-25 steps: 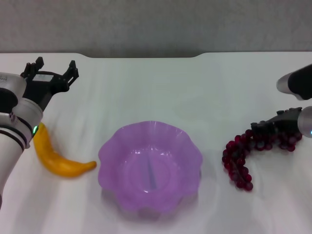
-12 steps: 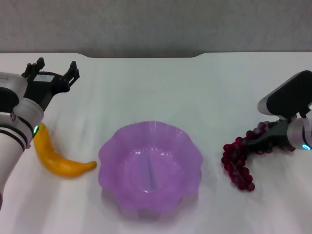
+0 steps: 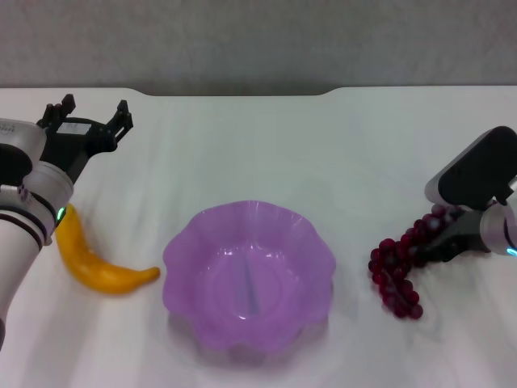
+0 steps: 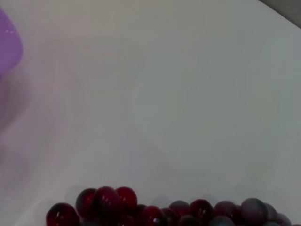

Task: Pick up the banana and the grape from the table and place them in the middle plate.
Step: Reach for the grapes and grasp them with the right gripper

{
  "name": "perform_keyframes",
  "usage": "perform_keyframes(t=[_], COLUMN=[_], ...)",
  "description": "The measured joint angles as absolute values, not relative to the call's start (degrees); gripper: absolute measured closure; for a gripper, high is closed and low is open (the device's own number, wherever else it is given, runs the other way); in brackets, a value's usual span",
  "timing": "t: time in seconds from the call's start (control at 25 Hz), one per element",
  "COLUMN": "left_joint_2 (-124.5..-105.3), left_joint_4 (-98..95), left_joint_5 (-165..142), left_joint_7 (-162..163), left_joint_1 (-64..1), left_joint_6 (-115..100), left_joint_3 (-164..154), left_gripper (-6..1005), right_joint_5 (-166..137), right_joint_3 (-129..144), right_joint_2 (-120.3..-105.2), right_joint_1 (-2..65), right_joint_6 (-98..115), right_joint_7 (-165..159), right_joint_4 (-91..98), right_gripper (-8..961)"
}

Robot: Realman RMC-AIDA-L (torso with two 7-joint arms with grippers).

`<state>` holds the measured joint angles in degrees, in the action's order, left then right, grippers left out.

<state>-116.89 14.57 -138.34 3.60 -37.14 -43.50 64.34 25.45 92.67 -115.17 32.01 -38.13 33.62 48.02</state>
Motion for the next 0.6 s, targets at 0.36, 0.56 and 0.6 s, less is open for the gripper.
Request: perform_keyframes(t=[0.36, 0.56, 0.6], left_joint_2=[-116.9, -116.89, -116.89], left_joint_4=[14.68, 14.69, 14.69], left_joint_5=[-138.34, -138.34, -138.34], left_joint_7=[3.6, 3.6, 3.6], left_joint_1=[-37.18, -37.18, -37.18], left_joint_6=[-43.5, -43.5, -43.5], left_joint_3=[64.34, 64.34, 64.34], left_gripper=[106, 106, 106], right_joint_5=[25.42, 25.42, 25.39], right_joint_3=[94.2, 94.22, 94.19], right_joint_2=[-115.23, -115.23, -115.23], right_joint_1=[31.82, 31.98, 31.96], right_joint_6=[-36.52, -34.96, -34.04], right_joint_7=[33.51, 32.79, 32.1], right_joint_4=[46.91, 45.55, 45.37], right_gripper=[72, 140, 162])
